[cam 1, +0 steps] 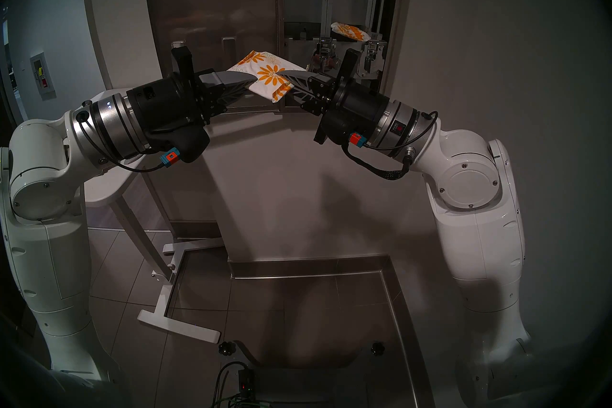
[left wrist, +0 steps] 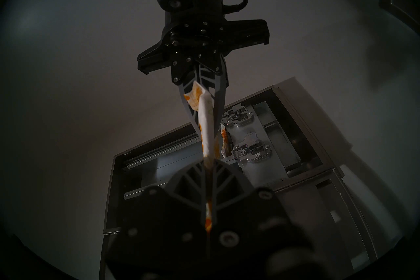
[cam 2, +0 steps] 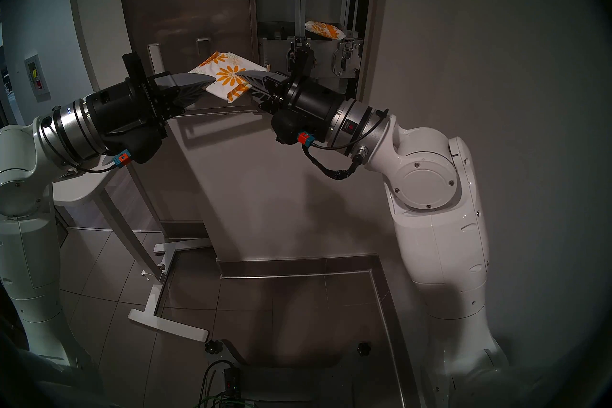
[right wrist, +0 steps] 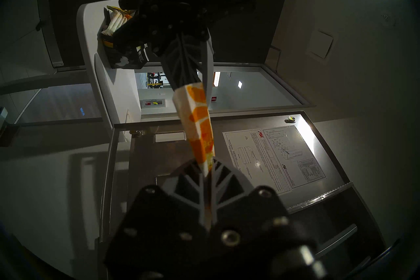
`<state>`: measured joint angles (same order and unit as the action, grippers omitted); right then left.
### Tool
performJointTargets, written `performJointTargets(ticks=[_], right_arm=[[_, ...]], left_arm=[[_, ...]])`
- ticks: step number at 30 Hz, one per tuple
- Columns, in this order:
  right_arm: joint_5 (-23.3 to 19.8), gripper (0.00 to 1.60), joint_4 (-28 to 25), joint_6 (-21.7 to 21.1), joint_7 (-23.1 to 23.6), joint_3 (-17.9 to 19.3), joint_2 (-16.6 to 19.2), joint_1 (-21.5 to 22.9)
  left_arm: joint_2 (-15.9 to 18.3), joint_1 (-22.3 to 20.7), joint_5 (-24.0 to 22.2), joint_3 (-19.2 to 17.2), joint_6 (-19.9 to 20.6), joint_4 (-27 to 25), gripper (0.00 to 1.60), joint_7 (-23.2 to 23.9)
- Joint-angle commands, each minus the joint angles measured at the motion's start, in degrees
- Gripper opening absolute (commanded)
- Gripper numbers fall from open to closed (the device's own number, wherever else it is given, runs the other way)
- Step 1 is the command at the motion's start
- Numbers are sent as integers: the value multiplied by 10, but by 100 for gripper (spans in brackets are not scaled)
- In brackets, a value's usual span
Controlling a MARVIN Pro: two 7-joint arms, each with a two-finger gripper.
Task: Open the dispenser door, put the pads inside, close the door
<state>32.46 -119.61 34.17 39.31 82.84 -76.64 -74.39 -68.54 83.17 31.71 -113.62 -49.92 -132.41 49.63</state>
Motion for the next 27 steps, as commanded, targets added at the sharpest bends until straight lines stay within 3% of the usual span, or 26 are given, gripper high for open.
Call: performJointTargets(ticks=[1,6,7,8,10,11,13,14,21,27], right_arm=[[1,0,-3,-1,-6,7,-2,-5],[2,0,-2,-1,-7,10,-4,-9],[3,0,-2,-1,-8,11,-4,-10],[5,0,-2,-3,-10,13,-8,-13],[5,0,-2,-3,-10,13,-8,-13],[7,0,-2,-2,-11,14,-8,-14],[7,0,-2,-2,-11,14,-8,-14],[8,0,-2,-3,-12,15,-10,-16],[20,0,-3,-4,-19,20,-18,-25],[39,0,-4,-10,-31,26,-31,-31]], left_arm=[[2,-4,1,0,-3,-1,0,-1],[6,-1,-9,0,1,-2,0,2],[6,2,-11,-1,1,-4,10,2],[14,7,-25,-3,7,-7,70,6],[14,7,-25,-3,7,-7,70,6],[18,11,-33,-5,12,-10,145,9],[18,11,-33,-5,12,-10,145,9],[19,13,-35,-8,12,-12,160,9],[23,26,-58,-26,26,-24,160,12],[-4,32,-70,-53,64,-29,160,3]])
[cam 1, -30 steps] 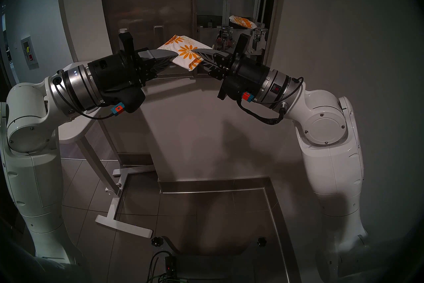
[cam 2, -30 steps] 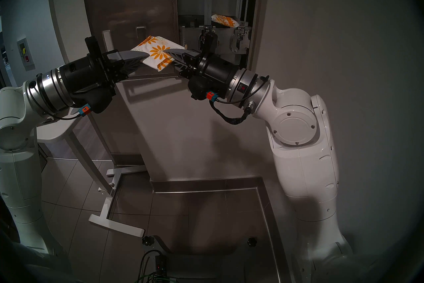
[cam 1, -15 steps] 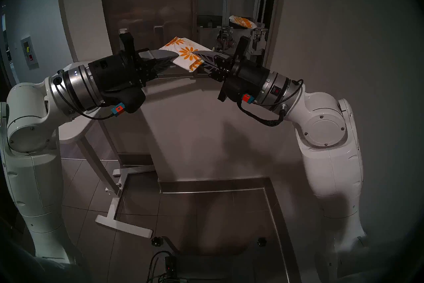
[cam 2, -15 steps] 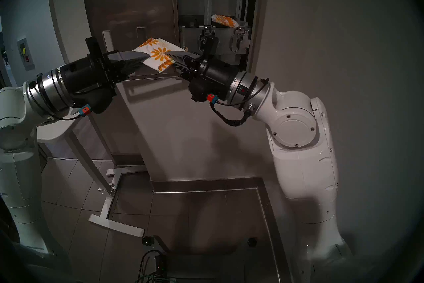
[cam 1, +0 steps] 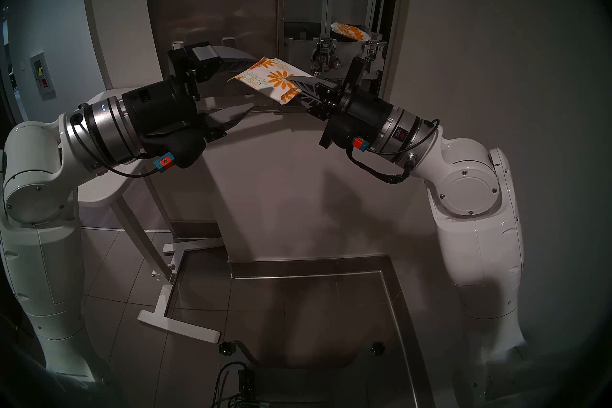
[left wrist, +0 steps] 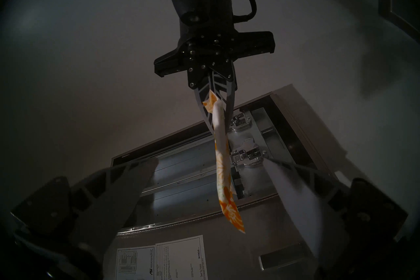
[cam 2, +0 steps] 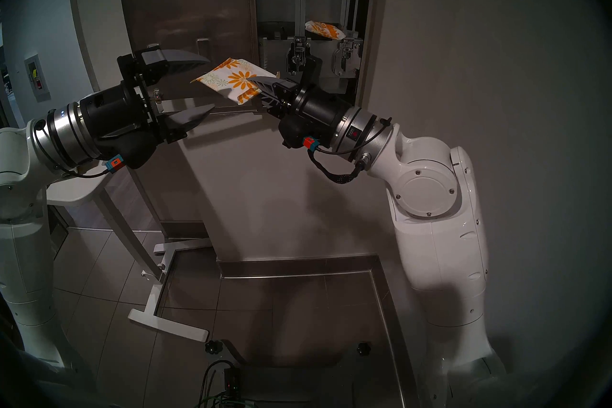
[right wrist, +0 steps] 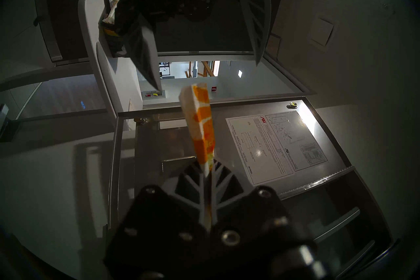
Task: Open the dispenser door, put the pads inside, close the door
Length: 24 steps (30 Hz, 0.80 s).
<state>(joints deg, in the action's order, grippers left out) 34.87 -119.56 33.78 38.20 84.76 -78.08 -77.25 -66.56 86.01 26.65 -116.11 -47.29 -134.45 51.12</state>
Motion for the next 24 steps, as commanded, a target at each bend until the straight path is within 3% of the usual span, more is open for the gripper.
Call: performJointTargets(ticks=[1,10,24], right_arm=[[17,0,-4,-7,-22,9,-18,-3],[59,0,0,-21,-52,25,-41,1],[118,0,19,-47,-100,46,-76,16]], left_arm=[[-31,4,-19,-35,49,-9,160,-15],[-77,36,-25,-93,108,-23,160,-29],[-134,158,-120,-172,109,-55,160,-19]])
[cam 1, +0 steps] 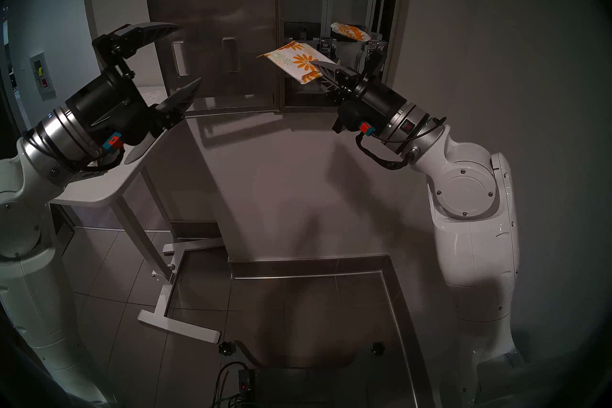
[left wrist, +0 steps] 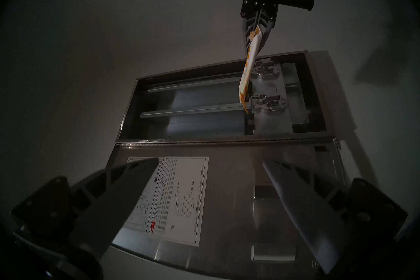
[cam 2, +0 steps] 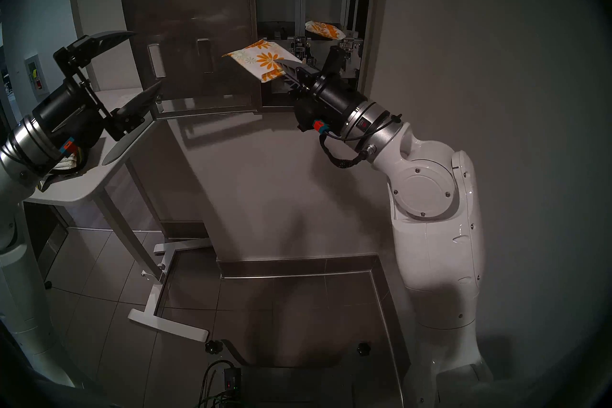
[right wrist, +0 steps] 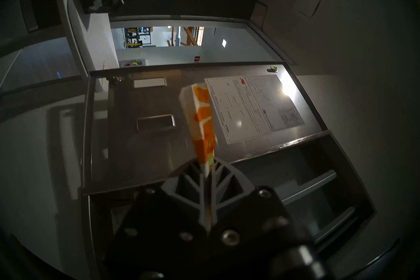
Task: Open the dispenser door, put the pads inside, close the door
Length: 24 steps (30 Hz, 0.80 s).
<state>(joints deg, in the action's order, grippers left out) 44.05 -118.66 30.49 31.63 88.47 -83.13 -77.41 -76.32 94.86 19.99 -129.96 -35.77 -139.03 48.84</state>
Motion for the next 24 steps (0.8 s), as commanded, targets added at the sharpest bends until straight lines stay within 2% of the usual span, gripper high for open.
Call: performJointTargets(ticks=[1,3,4,5,12,13,19,24], right_arm=[[26,0,10,-14,-35,9,-25,18],[32,0,16,-18,-42,13,-30,24],[35,0,19,-19,-44,14,-31,27],[39,0,22,-22,-49,16,-34,30],[57,0,43,-31,-72,25,-46,47],[64,0,49,-33,-79,26,-49,50],[81,0,64,-36,-99,29,-58,59],[96,0,80,-39,-116,32,-63,71]], left_arm=[[-37,69,-53,-33,-6,-10,160,4],[-47,86,-67,-40,-9,-10,160,5],[-59,81,-70,-42,-12,-10,160,16],[-56,102,-78,-47,-13,-10,160,6],[-86,136,-108,-66,-32,-10,160,18],[-90,154,-119,-72,-40,-10,160,17],[-105,179,-145,-90,-56,-10,160,22],[-120,194,-148,-97,-70,-10,160,22]])
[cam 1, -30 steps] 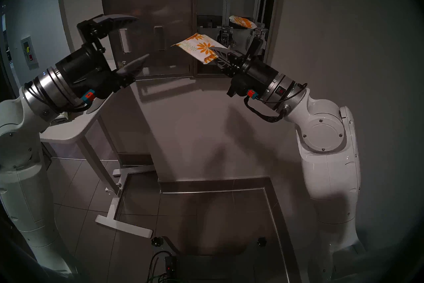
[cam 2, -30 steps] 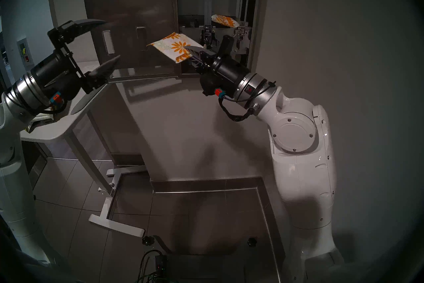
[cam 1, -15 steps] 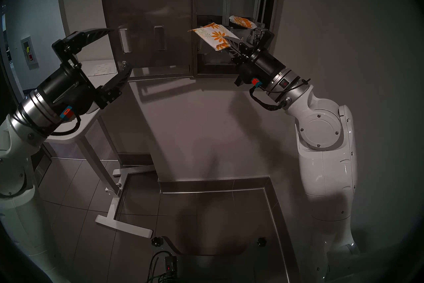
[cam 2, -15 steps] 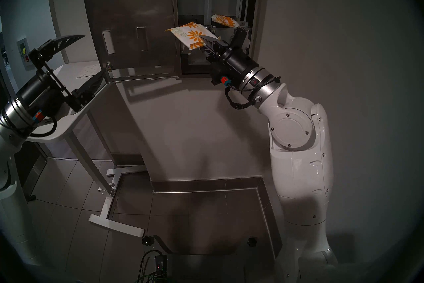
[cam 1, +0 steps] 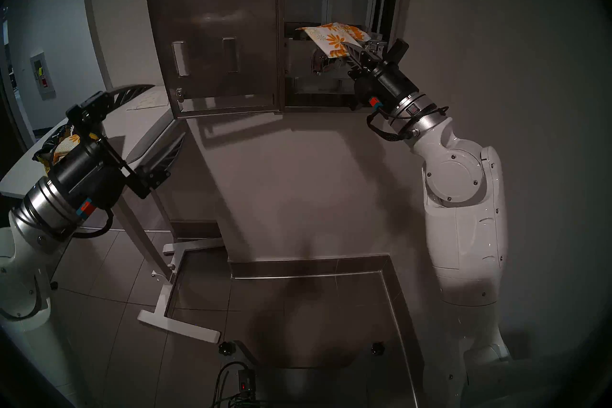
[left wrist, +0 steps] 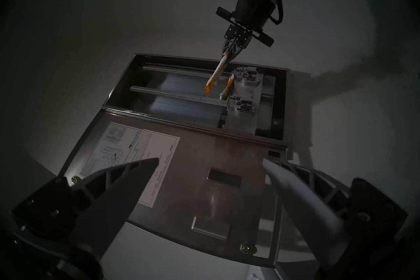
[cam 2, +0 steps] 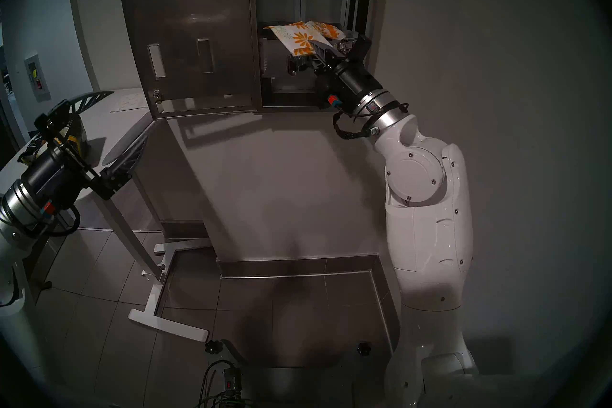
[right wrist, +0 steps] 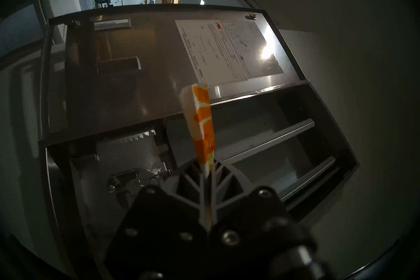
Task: Open the dispenser door, put the pads inside, close the door
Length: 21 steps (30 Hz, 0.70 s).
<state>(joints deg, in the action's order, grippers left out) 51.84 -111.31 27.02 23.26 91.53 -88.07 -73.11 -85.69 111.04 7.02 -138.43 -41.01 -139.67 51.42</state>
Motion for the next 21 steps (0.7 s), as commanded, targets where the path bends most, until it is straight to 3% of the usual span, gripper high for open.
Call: performJointTargets(ticks=[1,21], right_arm=[[18,0,6,-4,-32,2,-14,28],[60,0,114,-25,-92,22,-36,111]], left_arm=[[-27,33,-19,-13,-17,-3,160,-3],[-38,42,-27,-17,-38,-3,160,-5]])
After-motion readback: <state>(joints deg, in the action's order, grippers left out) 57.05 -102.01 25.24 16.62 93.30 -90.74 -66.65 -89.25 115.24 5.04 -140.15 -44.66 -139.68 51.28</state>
